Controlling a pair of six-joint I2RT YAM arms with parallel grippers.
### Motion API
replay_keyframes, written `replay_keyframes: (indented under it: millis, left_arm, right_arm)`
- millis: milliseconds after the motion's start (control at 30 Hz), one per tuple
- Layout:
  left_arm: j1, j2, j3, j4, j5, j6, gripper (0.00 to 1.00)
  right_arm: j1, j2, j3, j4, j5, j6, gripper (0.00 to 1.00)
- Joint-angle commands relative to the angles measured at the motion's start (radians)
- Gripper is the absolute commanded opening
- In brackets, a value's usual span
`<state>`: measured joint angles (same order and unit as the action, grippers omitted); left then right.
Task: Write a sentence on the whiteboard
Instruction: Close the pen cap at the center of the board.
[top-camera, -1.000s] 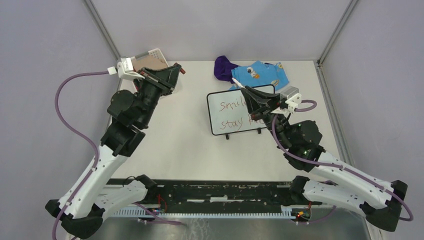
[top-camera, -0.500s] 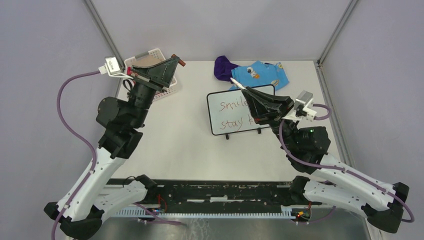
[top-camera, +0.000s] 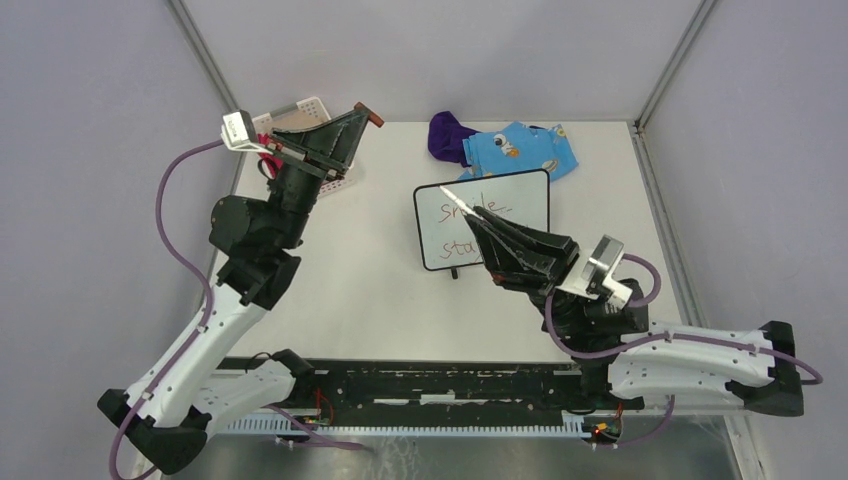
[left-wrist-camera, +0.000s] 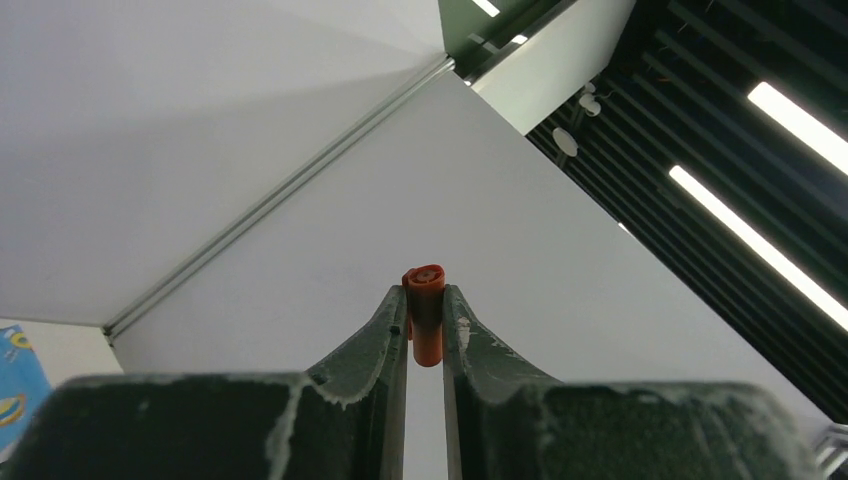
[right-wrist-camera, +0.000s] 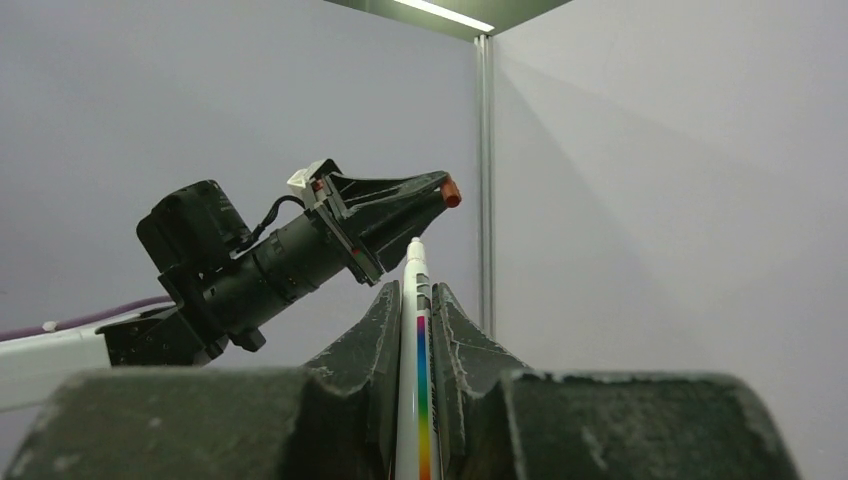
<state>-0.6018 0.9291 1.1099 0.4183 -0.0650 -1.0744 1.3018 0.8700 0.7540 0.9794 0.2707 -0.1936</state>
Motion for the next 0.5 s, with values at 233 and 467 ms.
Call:
replay_keyframes:
  millis: [233,467]
  left_arm:
    - [0.003,0.044,0.045,0.113,0.094,-0.232,0.02]
    - [0.003,0.067,0.026,0.122,0.165,-0.280,0.02]
  right_arm:
    - [0.067,0.110,0.060,0.210,0.074,-0.182,0.00]
    - [0.068,0.123,0.068,0.208,0.094,-0.172,0.00]
